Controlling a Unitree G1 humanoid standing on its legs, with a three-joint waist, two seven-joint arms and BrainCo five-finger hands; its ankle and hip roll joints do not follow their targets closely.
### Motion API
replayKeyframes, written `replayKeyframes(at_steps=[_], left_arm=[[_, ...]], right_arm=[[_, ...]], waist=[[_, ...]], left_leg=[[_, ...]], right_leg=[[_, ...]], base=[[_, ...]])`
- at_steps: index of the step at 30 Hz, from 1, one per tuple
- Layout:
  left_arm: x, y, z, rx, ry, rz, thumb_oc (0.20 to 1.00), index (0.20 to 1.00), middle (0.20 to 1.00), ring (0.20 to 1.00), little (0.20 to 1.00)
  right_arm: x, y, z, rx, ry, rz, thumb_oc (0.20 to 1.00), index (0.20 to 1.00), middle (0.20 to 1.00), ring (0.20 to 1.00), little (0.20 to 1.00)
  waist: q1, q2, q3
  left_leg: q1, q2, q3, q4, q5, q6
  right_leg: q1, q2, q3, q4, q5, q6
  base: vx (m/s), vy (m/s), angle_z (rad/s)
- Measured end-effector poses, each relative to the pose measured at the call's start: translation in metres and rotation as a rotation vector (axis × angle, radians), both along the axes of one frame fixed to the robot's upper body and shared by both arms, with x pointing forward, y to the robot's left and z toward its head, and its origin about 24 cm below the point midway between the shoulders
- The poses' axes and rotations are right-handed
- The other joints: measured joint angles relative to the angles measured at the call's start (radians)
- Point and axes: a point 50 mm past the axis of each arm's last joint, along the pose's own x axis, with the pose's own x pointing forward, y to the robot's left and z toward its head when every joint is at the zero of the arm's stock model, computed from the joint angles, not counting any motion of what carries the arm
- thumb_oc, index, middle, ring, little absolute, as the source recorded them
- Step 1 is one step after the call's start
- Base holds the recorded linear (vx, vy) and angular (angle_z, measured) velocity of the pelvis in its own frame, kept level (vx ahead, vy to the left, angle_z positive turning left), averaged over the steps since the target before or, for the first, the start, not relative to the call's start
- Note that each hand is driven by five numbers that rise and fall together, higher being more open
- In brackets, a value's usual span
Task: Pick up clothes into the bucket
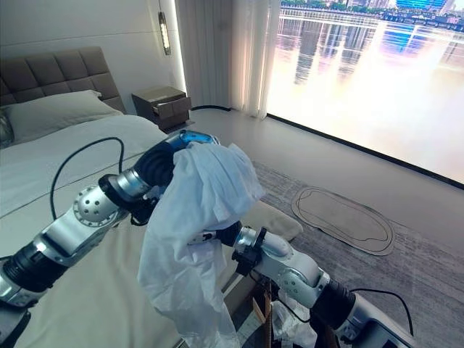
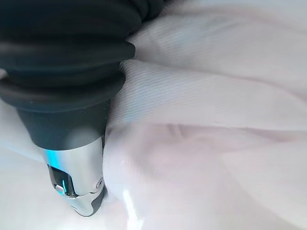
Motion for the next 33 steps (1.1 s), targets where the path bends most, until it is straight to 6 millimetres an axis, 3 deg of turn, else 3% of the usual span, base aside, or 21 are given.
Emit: replayKeyframes(at_steps=[2, 7, 8, 9, 10, 11, 18, 24, 28, 31, 33], left_arm=[[0.003, -0.002, -0.003, -0.023, 0.017, 0.008, 0.200, 0.200, 0.200, 0.200, 0.200], [0.003, -0.005, -0.005, -0.020, -0.001, 0.014, 0.200, 0.200, 0.200, 0.200, 0.200], [0.003, -0.002, -0.008, -0.047, 0.009, 0.036, 0.351, 0.351, 0.351, 0.351, 0.351], [0.003, 0.004, -0.013, -0.064, 0.017, 0.071, 0.551, 0.551, 0.551, 0.551, 0.551], [0.003, 0.007, -0.015, -0.069, 0.021, 0.095, 0.589, 0.589, 0.589, 0.589, 0.589], [0.004, 0.012, -0.020, -0.077, 0.033, 0.128, 1.000, 1.000, 1.000, 1.000, 1.000], [-0.002, 0.051, -0.051, -0.136, 0.122, 0.333, 1.000, 1.000, 1.000, 1.000, 1.000], [-0.013, 0.095, -0.079, -0.164, 0.205, 0.568, 1.000, 1.000, 1.000, 1.000, 1.000], [-0.020, 0.107, -0.097, -0.180, 0.261, 0.655, 1.000, 1.000, 1.000, 1.000, 1.000], [-0.030, 0.119, -0.119, -0.205, 0.337, 0.748, 1.000, 1.000, 1.000, 1.000, 1.000], [-0.040, 0.127, -0.145, -0.187, 0.428, 0.812, 1.000, 1.000, 1.000, 1.000, 1.000]], right_arm=[[0.000, 0.001, 0.001, 0.010, 0.009, -0.003, 0.200, 0.200, 0.200, 0.200, 0.200], [0.002, -0.001, 0.000, 0.015, 0.024, -0.033, 0.200, 0.200, 0.200, 0.200, 0.200], [0.002, -0.003, -0.001, 0.023, 0.032, -0.041, 0.200, 0.200, 0.200, 0.200, 0.200], [0.000, -0.004, -0.004, 0.028, 0.047, -0.046, 0.200, 0.200, 0.200, 0.200, 0.200], [-0.002, -0.003, -0.007, 0.032, 0.059, -0.047, 0.200, 0.200, 0.200, 0.200, 0.200], [-0.004, -0.005, -0.011, 0.033, 0.077, -0.051, 0.200, 0.200, 0.200, 0.200, 0.200], [-0.002, -0.037, -0.021, 0.064, 0.123, -0.196, 0.200, 0.200, 0.200, 0.200, 0.200], [0.000, -0.088, -0.023, 0.065, 0.113, -0.414, 0.200, 0.200, 0.200, 0.200, 0.200], [-0.002, -0.112, -0.028, 0.030, 0.110, -0.523, 0.200, 0.200, 0.200, 0.200, 0.200], [-0.007, -0.135, -0.031, -0.011, 0.086, -0.649, 0.200, 0.200, 0.200, 0.200, 0.200], [-0.013, -0.151, -0.036, -0.054, 0.078, -0.736, 0.200, 0.200, 0.200, 0.200, 0.200]], waist=[[0.000, 0.000, 0.000], [0.000, 0.000, 0.000], [-0.001, 0.001, 0.000], [-0.001, 0.001, 0.000], [-0.001, 0.001, 0.000], [0.000, 0.001, 0.001], [0.001, 0.002, 0.005], [0.000, 0.003, 0.026], [0.000, 0.003, 0.030], [-0.001, 0.003, 0.032], [-0.002, 0.005, 0.033]], left_leg=[[0.000, 0.000, 0.000, 0.000, 0.000, 0.000], [0.001, 0.000, 0.001, 0.000, 0.000, 0.000], [0.001, 0.000, 0.001, 0.000, 0.000, 0.000], [0.001, 0.001, 0.001, 0.000, 0.000, 0.000], [0.001, 0.002, 0.001, 0.000, 0.000, 0.000], [0.000, 0.002, 0.001, -0.001, 0.000, 0.000], [-0.001, 0.003, 0.000, -0.002, 0.000, 0.000], [-0.001, 0.003, -0.001, -0.002, 0.000, 0.000], [-0.001, 0.002, -0.003, -0.002, 0.000, 0.000], [0.000, 0.001, -0.004, -0.002, -0.001, 0.000], [-0.001, 0.001, -0.003, -0.005, -0.001, 0.000]], right_leg=[[0.000, 0.000, 0.000, 0.000, 0.000, 0.000], [0.000, 0.001, 0.000, 0.000, 0.000, 0.000], [0.002, 0.000, 0.000, -0.001, 0.000, 0.000], [0.001, 0.001, 0.000, -0.002, 0.000, 0.000], [0.001, 0.001, 0.000, -0.002, 0.000, 0.000], [0.001, 0.002, -0.001, -0.003, 0.000, 0.000], [0.005, 0.003, -0.002, -0.014, 0.000, 0.000], [0.007, 0.003, -0.005, -0.014, 0.000, -0.001], [0.008, 0.002, -0.008, -0.014, 0.000, 0.000], [0.009, 0.001, -0.009, -0.015, 0.000, 0.000], [0.006, 0.001, -0.009, -0.015, 0.000, 0.000]], base=[[0.00, 0.000, 0.00], [0.00, 0.000, 0.00], [0.00, 0.000, 0.00], [0.00, 0.000, 0.00], [0.00, 0.000, 0.00], [0.00, 0.000, 0.00], [0.00, 0.000, 0.00], [0.00, 0.000, 0.00], [0.00, 0.000, 0.00], [0.00, 0.000, 0.00], [0.00, 0.000, 0.00]])
